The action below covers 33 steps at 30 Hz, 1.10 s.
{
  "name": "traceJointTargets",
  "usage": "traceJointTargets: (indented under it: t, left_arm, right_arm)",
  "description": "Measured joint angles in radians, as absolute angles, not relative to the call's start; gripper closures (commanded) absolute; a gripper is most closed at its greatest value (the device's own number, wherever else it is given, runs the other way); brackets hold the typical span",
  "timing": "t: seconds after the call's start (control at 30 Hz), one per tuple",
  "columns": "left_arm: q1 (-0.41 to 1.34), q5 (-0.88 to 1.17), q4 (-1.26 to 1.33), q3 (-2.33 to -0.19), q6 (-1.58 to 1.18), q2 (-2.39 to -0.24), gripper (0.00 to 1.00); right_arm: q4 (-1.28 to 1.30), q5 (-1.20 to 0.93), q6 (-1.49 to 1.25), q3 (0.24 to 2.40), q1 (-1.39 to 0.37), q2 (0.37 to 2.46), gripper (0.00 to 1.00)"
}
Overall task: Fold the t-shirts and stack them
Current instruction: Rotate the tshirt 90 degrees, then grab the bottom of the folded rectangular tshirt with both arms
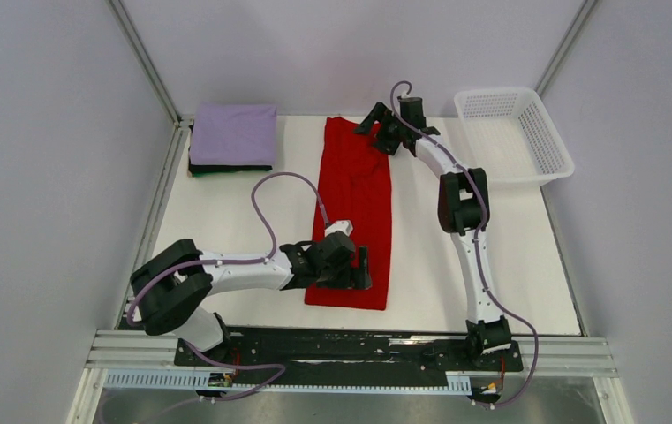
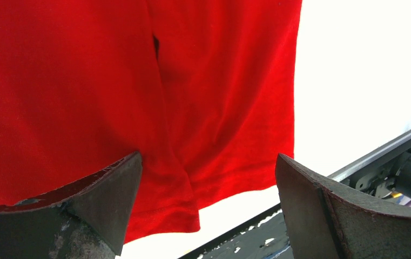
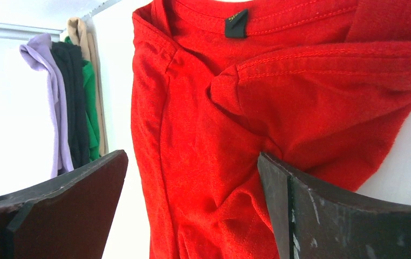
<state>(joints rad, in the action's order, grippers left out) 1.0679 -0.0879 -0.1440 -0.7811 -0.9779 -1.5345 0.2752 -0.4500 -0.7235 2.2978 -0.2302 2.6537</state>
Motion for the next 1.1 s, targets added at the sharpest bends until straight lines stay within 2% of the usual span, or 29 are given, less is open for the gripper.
traceJointTargets:
  t: [0.23, 0.47, 0.7, 0.9, 1.1]
  left_arm:
    - [1.091, -0.095, -0.138, -0.781, -0.921, -1.495, 0.00]
    - [1.094, -0.160, -0.166, -0.712, -0.873, -1.203, 0.00]
    - [1.084, -0.304, -0.393, -0.657, -0.894, -0.934, 0.00]
    - [0.997, -0.272, -0.498, -0.531, -0.921, -0.841, 0.02]
    - [0.978, -0.179, -0.494, -0.463, -0.939, -0.849, 0.12]
  right_arm:
    - [0.355, -0.359, -0.600, 2.216, -0.250, 2.550, 0.00]
    - [0.379, -0.228, -0.503, 1.945, -0.270, 2.204, 0.00]
    - [0.337, -0.183, -0.524, 1.435, -0.287, 1.747, 0.00]
    - [0.328, -0.176, -0.620, 0.913, -0.351, 1.457, 0.00]
    - [0.349, -0.256, -0.687, 0.666, -0.453, 1.253, 0.00]
